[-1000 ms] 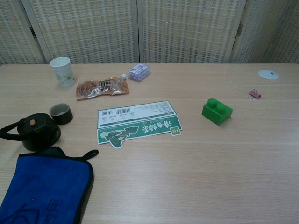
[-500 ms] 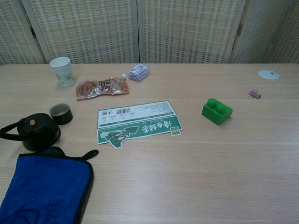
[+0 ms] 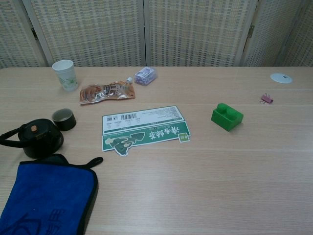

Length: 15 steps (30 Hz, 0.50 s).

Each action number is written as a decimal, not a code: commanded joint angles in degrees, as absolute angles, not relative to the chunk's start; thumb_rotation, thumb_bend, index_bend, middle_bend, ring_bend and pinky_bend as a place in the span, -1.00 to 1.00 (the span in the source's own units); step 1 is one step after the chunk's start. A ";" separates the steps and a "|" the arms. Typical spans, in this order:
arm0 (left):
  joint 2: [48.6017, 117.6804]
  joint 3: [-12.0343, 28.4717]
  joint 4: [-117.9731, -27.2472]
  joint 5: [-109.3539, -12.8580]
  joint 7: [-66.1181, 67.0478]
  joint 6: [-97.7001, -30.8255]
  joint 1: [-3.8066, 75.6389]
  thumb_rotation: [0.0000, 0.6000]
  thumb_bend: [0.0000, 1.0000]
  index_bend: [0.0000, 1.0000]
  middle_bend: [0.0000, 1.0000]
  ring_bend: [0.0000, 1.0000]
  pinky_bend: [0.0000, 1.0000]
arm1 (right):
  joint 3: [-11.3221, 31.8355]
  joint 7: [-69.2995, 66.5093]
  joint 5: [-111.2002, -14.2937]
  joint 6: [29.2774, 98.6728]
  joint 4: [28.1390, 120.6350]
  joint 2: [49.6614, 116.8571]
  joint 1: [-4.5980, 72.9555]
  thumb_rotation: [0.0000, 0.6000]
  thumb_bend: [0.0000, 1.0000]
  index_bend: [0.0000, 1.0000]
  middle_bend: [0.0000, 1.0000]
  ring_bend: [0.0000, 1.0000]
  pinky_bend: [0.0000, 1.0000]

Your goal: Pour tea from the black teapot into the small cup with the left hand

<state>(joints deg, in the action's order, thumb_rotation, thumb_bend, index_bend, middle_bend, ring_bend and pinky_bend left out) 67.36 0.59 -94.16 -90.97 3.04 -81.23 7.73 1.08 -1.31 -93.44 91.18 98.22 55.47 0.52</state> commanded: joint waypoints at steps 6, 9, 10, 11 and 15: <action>70.17 0.07 -90.36 -93.02 3.30 -78.44 10.57 1.00 -0.56 -0.64 -0.66 -0.66 -0.99 | 0.97 -1.09 -93.38 91.42 98.47 55.33 0.15 1.00 -0.66 -0.54 -0.59 -0.69 -0.65; 70.93 -0.14 -89.80 -93.86 2.54 -78.23 11.25 1.00 -0.56 -0.55 -0.57 -0.61 -0.99 | 0.91 -1.06 -93.38 91.61 98.51 55.25 -0.05 1.00 -0.67 -0.54 -0.59 -0.69 -0.65; 71.08 -0.24 -89.63 -94.13 2.50 -78.11 11.46 1.00 -0.56 -0.48 -0.52 -0.58 -0.99 | 0.90 -1.11 -93.36 91.68 98.49 55.25 -0.12 1.00 -0.67 -0.54 -0.59 -0.69 -0.65; 71.23 -0.29 -89.51 -94.32 2.53 -77.94 11.70 1.00 -0.56 -0.45 -0.49 -0.56 -0.99 | 0.88 -1.18 -93.33 91.71 98.43 55.26 -0.17 1.00 -0.67 -0.54 -0.59 -0.69 -0.65; 71.91 -0.37 -89.38 -94.39 3.11 -76.38 12.96 1.00 -0.56 -0.37 -0.36 -0.42 -0.99 | 0.80 -1.51 -93.30 91.78 98.11 55.31 -0.35 1.00 -0.67 -0.54 -0.59 -0.69 -0.65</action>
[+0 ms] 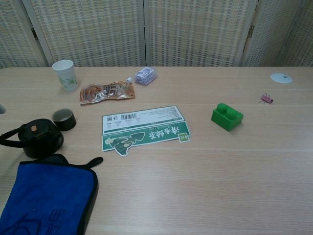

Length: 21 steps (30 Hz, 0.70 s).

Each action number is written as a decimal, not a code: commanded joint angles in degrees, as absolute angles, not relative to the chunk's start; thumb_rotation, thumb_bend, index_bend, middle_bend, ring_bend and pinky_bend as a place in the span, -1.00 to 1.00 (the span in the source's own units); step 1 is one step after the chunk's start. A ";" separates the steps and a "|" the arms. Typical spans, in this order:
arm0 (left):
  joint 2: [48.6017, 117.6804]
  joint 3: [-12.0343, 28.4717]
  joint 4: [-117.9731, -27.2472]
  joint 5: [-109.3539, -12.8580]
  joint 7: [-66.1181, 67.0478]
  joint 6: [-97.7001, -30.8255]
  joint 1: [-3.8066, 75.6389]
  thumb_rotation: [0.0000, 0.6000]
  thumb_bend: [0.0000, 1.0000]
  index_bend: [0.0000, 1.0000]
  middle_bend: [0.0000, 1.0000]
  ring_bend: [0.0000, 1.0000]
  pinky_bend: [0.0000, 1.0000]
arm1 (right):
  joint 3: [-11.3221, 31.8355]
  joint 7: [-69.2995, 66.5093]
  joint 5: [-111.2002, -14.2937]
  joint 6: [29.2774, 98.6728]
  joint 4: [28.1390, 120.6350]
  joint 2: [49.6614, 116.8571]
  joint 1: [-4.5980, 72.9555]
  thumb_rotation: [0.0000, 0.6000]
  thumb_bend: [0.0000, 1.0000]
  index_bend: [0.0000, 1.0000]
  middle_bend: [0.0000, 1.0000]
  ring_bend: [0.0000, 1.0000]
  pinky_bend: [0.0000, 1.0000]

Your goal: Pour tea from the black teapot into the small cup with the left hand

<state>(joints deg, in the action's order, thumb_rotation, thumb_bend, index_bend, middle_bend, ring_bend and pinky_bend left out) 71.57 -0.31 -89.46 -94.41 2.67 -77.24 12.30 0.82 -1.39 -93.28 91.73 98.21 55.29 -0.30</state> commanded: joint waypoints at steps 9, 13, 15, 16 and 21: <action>72.46 -0.20 -91.33 -91.91 8.20 -72.01 15.22 1.00 -0.56 -0.34 -0.33 -0.39 -0.99 | 0.81 -2.69 -92.69 91.70 96.97 55.46 -0.65 1.00 -0.67 -0.54 -0.59 -0.69 -0.65; 72.90 0.04 -91.70 -90.22 10.51 -69.94 16.20 1.00 -0.56 -0.30 -0.33 -0.40 -1.00 | 1.39 -3.13 -92.26 92.18 96.51 55.39 -0.65 1.00 -0.66 -0.54 -0.59 -0.69 -0.65; 73.07 0.19 -91.80 -89.28 11.67 -69.06 16.63 1.00 -0.56 -0.30 -0.33 -0.40 -1.00 | 1.73 -3.24 -91.96 92.45 96.47 55.26 -0.67 1.00 -0.67 -0.54 -0.59 -0.69 -0.66; 73.15 0.26 -91.85 -88.88 12.11 -68.80 16.76 1.00 -0.56 -0.30 -0.33 -0.40 -1.00 | 1.80 -3.18 -91.75 92.40 96.50 55.14 -0.68 1.00 -0.67 -0.54 -0.59 -0.69 -0.66; 73.70 0.58 -91.75 -86.83 14.44 -67.78 17.30 1.00 -0.56 -0.29 -0.31 -0.40 -1.00 | 2.13 -2.93 -90.90 91.91 96.81 54.76 -0.57 1.00 -0.66 -0.54 -0.59 -0.69 -0.66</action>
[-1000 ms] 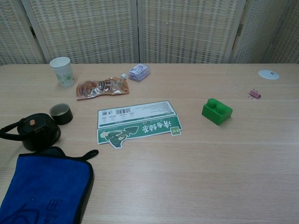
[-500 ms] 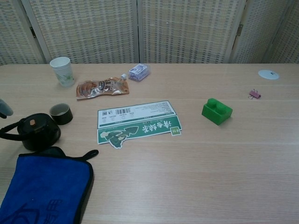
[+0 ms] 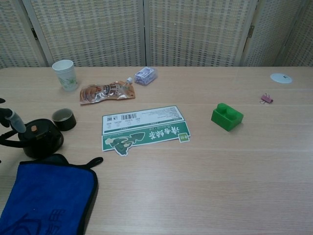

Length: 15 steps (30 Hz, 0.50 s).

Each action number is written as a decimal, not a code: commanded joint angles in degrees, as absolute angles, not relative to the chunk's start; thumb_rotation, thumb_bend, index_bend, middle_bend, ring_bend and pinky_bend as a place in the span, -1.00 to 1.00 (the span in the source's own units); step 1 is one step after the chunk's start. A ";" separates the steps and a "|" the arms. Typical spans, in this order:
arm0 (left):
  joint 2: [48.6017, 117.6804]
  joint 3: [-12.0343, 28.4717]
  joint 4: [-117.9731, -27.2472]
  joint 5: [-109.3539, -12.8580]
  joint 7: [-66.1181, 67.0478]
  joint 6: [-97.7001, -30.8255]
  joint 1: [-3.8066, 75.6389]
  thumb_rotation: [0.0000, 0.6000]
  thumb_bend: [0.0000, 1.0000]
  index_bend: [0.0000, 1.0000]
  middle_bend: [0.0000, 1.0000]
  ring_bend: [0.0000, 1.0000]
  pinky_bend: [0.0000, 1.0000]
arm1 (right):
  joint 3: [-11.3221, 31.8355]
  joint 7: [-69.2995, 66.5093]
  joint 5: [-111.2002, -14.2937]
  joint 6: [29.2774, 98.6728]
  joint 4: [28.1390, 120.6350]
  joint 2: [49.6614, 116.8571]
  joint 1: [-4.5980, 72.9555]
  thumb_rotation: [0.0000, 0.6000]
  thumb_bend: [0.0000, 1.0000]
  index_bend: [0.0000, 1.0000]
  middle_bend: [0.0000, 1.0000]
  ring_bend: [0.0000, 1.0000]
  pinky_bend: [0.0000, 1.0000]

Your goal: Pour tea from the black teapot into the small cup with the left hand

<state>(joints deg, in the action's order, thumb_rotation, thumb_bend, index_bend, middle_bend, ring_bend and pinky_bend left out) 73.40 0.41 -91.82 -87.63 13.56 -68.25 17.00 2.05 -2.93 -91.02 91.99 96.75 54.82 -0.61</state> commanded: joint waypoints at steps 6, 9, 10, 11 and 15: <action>74.04 0.85 -91.24 -84.50 16.58 -66.74 17.83 1.00 -0.56 -0.27 -0.29 -0.40 -1.00 | 2.29 -2.82 -90.69 91.76 96.78 54.74 -0.53 1.00 -0.66 -0.54 -0.59 -0.69 -0.66; 74.15 0.84 -91.23 -83.53 17.09 -66.37 17.97 1.00 -0.56 -0.25 -0.27 -0.40 -1.00 | 2.38 -2.86 -90.48 91.77 96.76 54.71 -0.58 1.00 -0.66 -0.54 -0.59 -0.69 -0.66; 74.18 0.82 -91.20 -83.34 17.20 -66.30 18.01 1.00 -0.56 -0.25 -0.27 -0.40 -1.00 | 2.43 -2.87 -90.41 91.81 96.73 54.70 -0.60 1.00 -0.66 -0.54 -0.59 -0.69 -0.66; 74.26 0.77 -91.09 -83.15 17.43 -66.22 18.07 1.00 -0.56 -0.25 -0.27 -0.40 -1.00 | 2.51 -2.89 -90.30 91.86 96.71 54.68 -0.63 1.00 -0.66 -0.54 -0.59 -0.69 -0.66; 74.48 0.58 -90.88 -82.64 17.98 -65.95 18.30 1.00 -0.56 -0.24 -0.25 -0.39 -1.00 | 2.75 -2.99 -89.97 92.01 96.69 54.53 -0.70 1.00 -0.67 -0.54 -0.59 -0.69 -0.67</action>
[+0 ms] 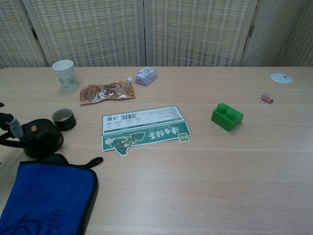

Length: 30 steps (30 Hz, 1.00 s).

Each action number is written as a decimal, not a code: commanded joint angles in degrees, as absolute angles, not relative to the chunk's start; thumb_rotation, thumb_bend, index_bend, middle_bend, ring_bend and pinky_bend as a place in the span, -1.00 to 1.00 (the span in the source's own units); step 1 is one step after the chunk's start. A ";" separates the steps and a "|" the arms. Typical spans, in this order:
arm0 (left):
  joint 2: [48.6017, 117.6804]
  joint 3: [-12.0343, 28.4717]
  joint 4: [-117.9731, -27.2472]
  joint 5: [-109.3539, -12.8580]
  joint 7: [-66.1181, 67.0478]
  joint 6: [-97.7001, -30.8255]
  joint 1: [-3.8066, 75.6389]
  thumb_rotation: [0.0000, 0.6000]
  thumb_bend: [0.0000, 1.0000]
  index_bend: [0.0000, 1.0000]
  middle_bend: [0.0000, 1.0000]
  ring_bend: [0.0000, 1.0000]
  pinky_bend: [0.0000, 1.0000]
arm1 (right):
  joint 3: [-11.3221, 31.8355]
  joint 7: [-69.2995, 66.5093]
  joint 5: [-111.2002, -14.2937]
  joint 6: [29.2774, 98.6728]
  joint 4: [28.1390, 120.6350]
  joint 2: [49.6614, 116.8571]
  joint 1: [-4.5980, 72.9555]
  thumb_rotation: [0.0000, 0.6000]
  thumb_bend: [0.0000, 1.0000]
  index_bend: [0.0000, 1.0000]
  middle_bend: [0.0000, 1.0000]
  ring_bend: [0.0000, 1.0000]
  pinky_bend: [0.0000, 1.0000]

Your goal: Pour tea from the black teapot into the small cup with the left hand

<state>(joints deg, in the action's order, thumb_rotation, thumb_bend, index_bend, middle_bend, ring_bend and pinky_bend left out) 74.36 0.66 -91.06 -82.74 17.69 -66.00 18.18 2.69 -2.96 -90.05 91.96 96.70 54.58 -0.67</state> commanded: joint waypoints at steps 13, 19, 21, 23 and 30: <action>75.43 0.31 -89.90 -80.92 18.73 -64.91 19.11 1.00 -0.56 -0.22 -0.23 -0.39 -1.00 | 2.76 -3.16 -89.75 91.98 96.51 54.51 -0.94 1.00 -0.67 -0.54 -0.59 -0.69 -0.67; 75.89 0.14 -89.52 -80.23 19.52 -64.56 19.43 1.00 -0.56 -0.18 -0.18 -0.36 -1.00 | 2.74 -3.31 -89.59 92.02 96.39 54.51 -1.12 1.00 -0.67 -0.54 -0.59 -0.69 -0.67; 75.96 0.08 -89.46 -79.93 19.68 -64.43 19.49 1.00 -0.56 -0.16 -0.16 -0.34 -1.00 | 2.71 -3.34 -89.51 91.96 96.33 54.55 -1.17 1.00 -0.66 -0.54 -0.59 -0.69 -0.67; 75.97 0.04 -89.42 -79.66 19.89 -64.32 19.58 1.00 -0.56 -0.15 -0.14 -0.33 -1.00 | 2.71 -3.37 -89.53 91.97 96.28 54.59 -1.20 1.00 -0.67 -0.54 -0.59 -0.69 -0.67; 76.14 0.19 -89.16 -78.32 21.47 -64.03 19.89 1.00 -0.56 -0.14 -0.13 -0.32 -1.00 | 2.77 -3.39 -89.45 91.98 96.21 54.65 -1.26 1.00 -0.67 -0.54 -0.59 -0.69 -0.67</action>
